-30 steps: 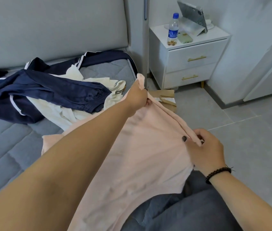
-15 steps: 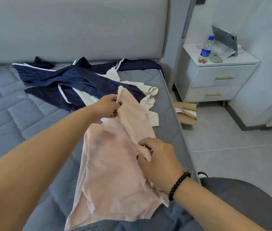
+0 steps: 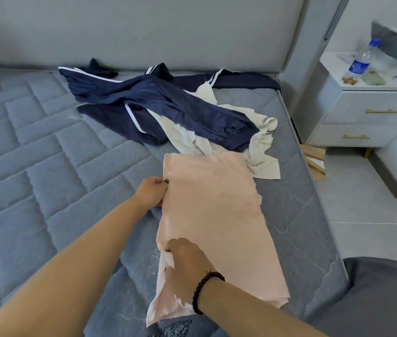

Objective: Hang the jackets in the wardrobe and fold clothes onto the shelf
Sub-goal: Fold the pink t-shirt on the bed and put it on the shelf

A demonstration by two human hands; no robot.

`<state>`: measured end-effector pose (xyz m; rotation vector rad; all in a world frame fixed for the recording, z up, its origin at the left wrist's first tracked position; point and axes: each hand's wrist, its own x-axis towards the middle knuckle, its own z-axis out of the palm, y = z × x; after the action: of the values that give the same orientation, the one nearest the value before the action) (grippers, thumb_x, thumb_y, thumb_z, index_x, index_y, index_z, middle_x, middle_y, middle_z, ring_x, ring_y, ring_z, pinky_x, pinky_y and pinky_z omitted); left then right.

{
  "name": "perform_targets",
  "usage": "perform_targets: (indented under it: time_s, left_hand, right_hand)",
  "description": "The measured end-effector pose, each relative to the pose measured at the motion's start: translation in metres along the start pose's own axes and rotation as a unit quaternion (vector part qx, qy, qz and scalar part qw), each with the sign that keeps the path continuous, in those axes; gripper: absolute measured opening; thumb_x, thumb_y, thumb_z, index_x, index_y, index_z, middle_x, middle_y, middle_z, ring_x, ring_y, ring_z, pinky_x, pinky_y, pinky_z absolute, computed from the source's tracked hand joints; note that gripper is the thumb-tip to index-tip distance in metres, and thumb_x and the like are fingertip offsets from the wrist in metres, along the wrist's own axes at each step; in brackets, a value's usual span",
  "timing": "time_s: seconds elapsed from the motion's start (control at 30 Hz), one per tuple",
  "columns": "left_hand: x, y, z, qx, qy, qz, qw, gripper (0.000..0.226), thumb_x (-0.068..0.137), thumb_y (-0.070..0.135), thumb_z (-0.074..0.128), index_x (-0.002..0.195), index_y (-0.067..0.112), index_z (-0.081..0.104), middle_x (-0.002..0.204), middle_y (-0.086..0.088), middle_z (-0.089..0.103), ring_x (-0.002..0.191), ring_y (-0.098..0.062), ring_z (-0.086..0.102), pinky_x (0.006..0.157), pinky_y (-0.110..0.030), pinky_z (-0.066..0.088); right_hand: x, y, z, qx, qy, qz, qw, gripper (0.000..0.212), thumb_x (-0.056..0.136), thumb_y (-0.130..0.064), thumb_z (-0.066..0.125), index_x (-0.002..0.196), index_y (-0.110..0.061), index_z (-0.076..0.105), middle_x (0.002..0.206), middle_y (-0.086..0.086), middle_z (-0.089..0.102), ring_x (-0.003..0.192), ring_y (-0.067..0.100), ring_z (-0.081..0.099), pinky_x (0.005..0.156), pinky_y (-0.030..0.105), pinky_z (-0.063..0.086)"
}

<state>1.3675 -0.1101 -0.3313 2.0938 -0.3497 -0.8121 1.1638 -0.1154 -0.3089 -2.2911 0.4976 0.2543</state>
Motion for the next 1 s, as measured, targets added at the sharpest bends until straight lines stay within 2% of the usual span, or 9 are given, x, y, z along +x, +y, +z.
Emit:
perform_targets:
  time_s: [0.13, 0.2, 0.3, 0.43, 0.53, 0.6, 0.7, 0.87, 1.0]
  left_hand:
    - [-0.022, -0.021, 0.015, -0.005, 0.045, 0.007, 0.999, 0.027, 0.095, 0.037, 0.057, 0.077, 0.018, 0.051, 0.068, 0.003, 0.056, 0.062, -0.018, 0.053, 0.053, -0.029, 0.041]
    - [-0.042, -0.035, 0.024, 0.02, 0.051, 0.022, 0.998, 0.026, 0.091, 0.041, 0.062, 0.086, 0.017, 0.055, 0.078, 0.003, 0.063, 0.072, -0.016, 0.06, 0.058, -0.028, 0.043]
    - [-0.074, -0.051, 0.036, 0.016, 0.09, 0.02, 0.996, 0.025, 0.089, 0.043, 0.064, 0.084, 0.019, 0.057, 0.078, 0.005, 0.064, 0.071, -0.009, 0.06, 0.055, -0.023, 0.039]
    - [-0.113, -0.056, 0.047, 0.027, 0.148, 0.022, 0.988, 0.024, 0.096, 0.038, 0.053, 0.08, 0.021, 0.051, 0.075, 0.004, 0.059, 0.066, -0.008, 0.054, 0.051, -0.021, 0.032]
    - [-0.144, -0.061, 0.063, 0.059, 0.201, 0.053, 0.976, 0.018, 0.097, 0.026, 0.054, 0.086, 0.013, 0.049, 0.089, 0.004, 0.047, 0.078, -0.014, 0.043, 0.064, -0.027, 0.029]
    - [-0.163, -0.066, 0.073, 0.115, 0.238, 0.076, 0.961, 0.016, 0.094, 0.018, 0.058, 0.089, 0.006, 0.049, 0.093, 0.0, 0.041, 0.085, -0.019, 0.036, 0.075, -0.029, 0.027]
    - [-0.182, -0.07, 0.08, 0.067, 0.206, 0.015, 0.976, 0.02, 0.096, 0.024, 0.054, 0.09, 0.011, 0.04, 0.085, -0.003, 0.052, 0.073, -0.022, 0.047, 0.059, -0.034, 0.032]
    - [-0.196, -0.071, 0.074, 0.009, 0.132, -0.024, 0.991, 0.017, 0.1, 0.025, 0.048, 0.102, 0.012, 0.038, 0.085, -0.003, 0.058, 0.072, -0.016, 0.055, 0.054, -0.029, 0.036]
    - [-0.212, -0.062, 0.068, -0.048, 0.138, -0.023, 0.989, 0.026, 0.098, 0.023, 0.053, 0.115, 0.016, 0.036, 0.09, 0.002, 0.058, 0.074, -0.006, 0.054, 0.054, -0.024, 0.036]
  right_hand:
    - [-0.018, 0.009, 0.01, 0.064, -0.085, -0.089, 0.99, 0.012, 0.082, -0.016, 0.05, 0.092, -0.011, 0.054, 0.096, 0.006, 0.055, 0.089, 0.022, 0.05, 0.082, 0.03, 0.048]
    - [-0.034, 0.021, 0.006, 0.135, -0.085, -0.081, 0.984, 0.02, 0.082, -0.015, 0.057, 0.101, -0.015, 0.064, 0.099, -0.001, 0.059, 0.09, 0.007, 0.055, 0.087, 0.02, 0.047]
    - [-0.05, 0.057, -0.013, 0.152, 0.021, -0.04, 0.987, 0.033, 0.084, -0.016, 0.062, 0.116, -0.024, 0.062, 0.114, -0.016, 0.056, 0.104, -0.007, 0.051, 0.093, 0.012, 0.041]
    - [-0.053, 0.109, -0.041, 0.086, 0.22, 0.157, 0.959, 0.04, 0.086, -0.013, 0.063, 0.124, -0.016, 0.054, 0.125, -0.002, 0.046, 0.122, 0.015, 0.043, 0.107, 0.026, 0.033]
    - [-0.058, 0.132, -0.049, 0.087, 0.24, 0.24, 0.937, 0.043, 0.082, -0.016, 0.068, 0.122, -0.014, 0.053, 0.124, 0.005, 0.044, 0.121, 0.023, 0.039, 0.105, 0.036, 0.035]
    - [-0.062, 0.138, -0.051, 0.126, 0.251, 0.259, 0.924, 0.036, 0.078, -0.017, 0.07, 0.111, -0.015, 0.056, 0.117, 0.006, 0.049, 0.108, 0.02, 0.047, 0.092, 0.032, 0.043]
    - [-0.07, 0.141, -0.052, 0.2, 0.212, 0.258, 0.921, 0.033, 0.081, -0.016, 0.069, 0.11, -0.019, 0.051, 0.105, -0.002, 0.058, 0.084, 0.008, 0.054, 0.065, 0.017, 0.04]
    - [-0.092, 0.14, -0.057, 0.228, 0.165, 0.239, 0.93, 0.041, 0.089, -0.017, 0.063, 0.126, -0.016, 0.048, 0.109, -0.004, 0.056, 0.095, 0.013, 0.055, 0.075, 0.022, 0.042]
    - [-0.113, 0.134, -0.074, 0.25, 0.187, 0.208, 0.927, 0.04, 0.088, -0.014, 0.064, 0.124, -0.019, 0.05, 0.117, 0.0, 0.058, 0.092, 0.016, 0.058, 0.064, 0.021, 0.047]
